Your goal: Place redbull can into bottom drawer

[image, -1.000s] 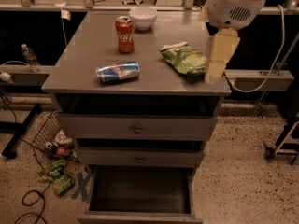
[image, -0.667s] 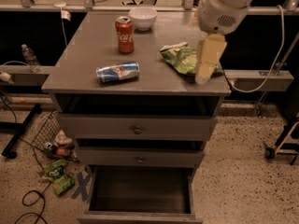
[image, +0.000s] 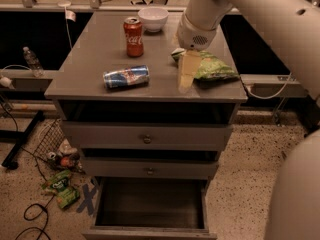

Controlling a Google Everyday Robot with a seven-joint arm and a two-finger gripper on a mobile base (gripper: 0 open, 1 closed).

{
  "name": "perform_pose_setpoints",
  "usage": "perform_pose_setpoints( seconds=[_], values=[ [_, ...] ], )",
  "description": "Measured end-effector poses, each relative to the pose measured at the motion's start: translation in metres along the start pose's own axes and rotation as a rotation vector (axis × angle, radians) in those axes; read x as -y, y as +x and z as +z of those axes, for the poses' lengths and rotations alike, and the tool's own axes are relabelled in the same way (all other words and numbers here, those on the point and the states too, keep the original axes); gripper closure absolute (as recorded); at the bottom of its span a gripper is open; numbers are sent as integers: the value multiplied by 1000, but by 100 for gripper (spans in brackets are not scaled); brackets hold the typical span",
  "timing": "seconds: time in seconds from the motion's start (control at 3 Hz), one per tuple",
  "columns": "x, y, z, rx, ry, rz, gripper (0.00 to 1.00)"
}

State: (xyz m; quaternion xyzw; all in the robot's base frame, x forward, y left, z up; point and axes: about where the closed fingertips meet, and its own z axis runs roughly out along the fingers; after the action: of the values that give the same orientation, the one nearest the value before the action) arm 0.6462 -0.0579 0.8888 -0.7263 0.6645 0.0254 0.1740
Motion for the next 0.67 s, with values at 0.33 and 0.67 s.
perform_pose_setpoints(
  seconds=[0.33, 0.67],
  values=[
    [19, -22, 22, 25, -17, -53, 0],
    [28, -45, 39, 21, -37, -108, 0]
  ],
)
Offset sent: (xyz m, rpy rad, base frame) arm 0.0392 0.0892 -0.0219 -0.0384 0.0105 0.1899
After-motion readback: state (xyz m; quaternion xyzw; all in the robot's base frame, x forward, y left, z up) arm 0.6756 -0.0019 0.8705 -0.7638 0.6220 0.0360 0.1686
